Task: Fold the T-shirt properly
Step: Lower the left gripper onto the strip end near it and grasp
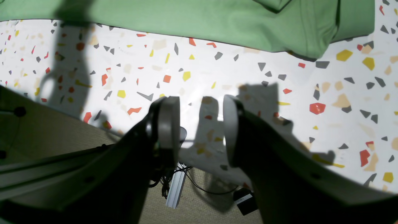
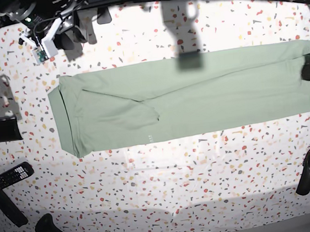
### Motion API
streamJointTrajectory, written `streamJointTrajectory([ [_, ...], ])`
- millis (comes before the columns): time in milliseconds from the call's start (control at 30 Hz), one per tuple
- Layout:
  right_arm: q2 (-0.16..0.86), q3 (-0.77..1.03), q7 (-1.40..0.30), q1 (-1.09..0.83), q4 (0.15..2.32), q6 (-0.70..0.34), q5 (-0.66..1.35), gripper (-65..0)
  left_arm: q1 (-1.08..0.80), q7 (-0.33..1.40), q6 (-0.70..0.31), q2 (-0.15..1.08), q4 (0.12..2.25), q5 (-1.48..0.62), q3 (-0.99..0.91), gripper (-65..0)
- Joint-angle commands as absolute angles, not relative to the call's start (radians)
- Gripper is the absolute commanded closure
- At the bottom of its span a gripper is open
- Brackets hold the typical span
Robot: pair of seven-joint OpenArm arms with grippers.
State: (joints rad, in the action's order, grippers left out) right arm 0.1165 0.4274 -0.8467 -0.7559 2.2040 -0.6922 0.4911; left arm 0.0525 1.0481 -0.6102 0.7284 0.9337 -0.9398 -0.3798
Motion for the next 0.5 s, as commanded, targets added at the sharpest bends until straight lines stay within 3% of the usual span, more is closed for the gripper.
streamJointTrajectory([
  [0,0.122,0.432,-0.828,-0.76,2.223,-0.698,0.505,-22.2,0.064,1.083,-0.618,0.76,0.944,-0.971,-0.385,-45.1],
  [133,0.121,0.432,-0.83,-0.76,2.223,-0.698,0.505,-22.2,0.063,1.34,-0.618,0.762,0.944,-1.114,-0.385,-45.1],
  [200,0.122,0.432,-0.832,-0.76,2.223,-0.698,0.505,-22.2,0.06,1.388,-0.621,0.763,0.944,-1.18,-0.385,-45.1],
  [467,0.121,0.432,-0.832,-0.759,2.223,-0.698,0.506,-22.2,0.061,1.191,-0.637,0.762,0.944,-1.188,-0.385,-45.1],
])
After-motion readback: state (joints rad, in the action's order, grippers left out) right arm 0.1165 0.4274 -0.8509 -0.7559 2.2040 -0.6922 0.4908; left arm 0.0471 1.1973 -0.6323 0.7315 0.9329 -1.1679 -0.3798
